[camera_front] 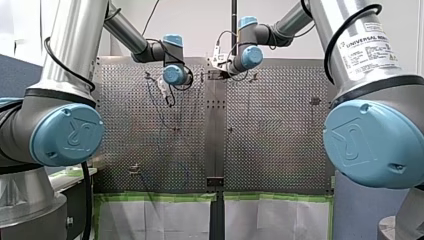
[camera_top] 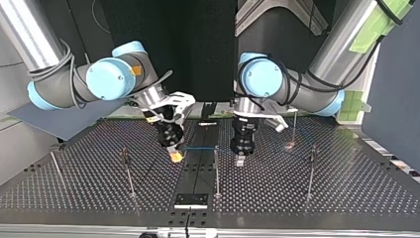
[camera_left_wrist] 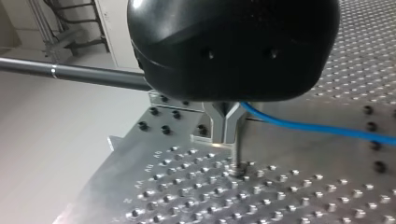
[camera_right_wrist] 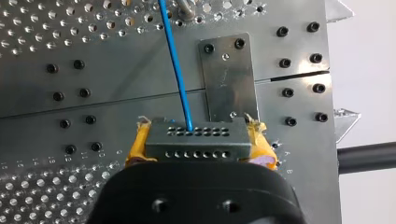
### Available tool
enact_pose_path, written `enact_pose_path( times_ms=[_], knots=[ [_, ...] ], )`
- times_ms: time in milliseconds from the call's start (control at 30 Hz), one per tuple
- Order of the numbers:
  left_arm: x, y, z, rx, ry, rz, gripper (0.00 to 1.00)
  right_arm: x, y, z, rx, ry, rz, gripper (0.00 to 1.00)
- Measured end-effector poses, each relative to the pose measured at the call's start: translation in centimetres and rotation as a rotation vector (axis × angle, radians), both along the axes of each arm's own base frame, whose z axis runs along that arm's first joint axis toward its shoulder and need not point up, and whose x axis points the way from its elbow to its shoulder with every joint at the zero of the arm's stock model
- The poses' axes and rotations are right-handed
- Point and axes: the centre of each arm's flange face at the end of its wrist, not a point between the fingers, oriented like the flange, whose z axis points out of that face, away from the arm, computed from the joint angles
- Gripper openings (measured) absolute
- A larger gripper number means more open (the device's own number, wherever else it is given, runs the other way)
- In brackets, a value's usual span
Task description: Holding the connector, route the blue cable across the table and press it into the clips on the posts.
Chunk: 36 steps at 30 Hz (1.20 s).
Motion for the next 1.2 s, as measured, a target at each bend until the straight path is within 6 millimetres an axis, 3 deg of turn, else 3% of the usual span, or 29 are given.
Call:
enact_pose_path(
  times_ms=[167, 300, 667, 1200],
  knots=[
    [0.7, 0.4, 0.4, -0.012, -0.015, -0.014, 0.01, -0.4, -0.7, -0.3, 0.001, -0.001, -0.01, 0.0],
    [1.8, 0.4, -0.4, -0.011, -0.009, -0.025, 0.01, -0.7, -1.5, -0.8, 0.003, 0.001, -0.02, 0.0],
    [6.2, 0.2, -2.1, -0.021, -0.004, -0.025, 0.01, -2.4, -3.9, -1.2, 0.0, -0.005, -0.061, 0.0],
    [6.6, 0.8, -2.2, -0.008, 0.017, -0.006, 0.01, -3.8, -5.6, -1.4, -0.01, -0.012, -0.08, 0.0]
  ],
)
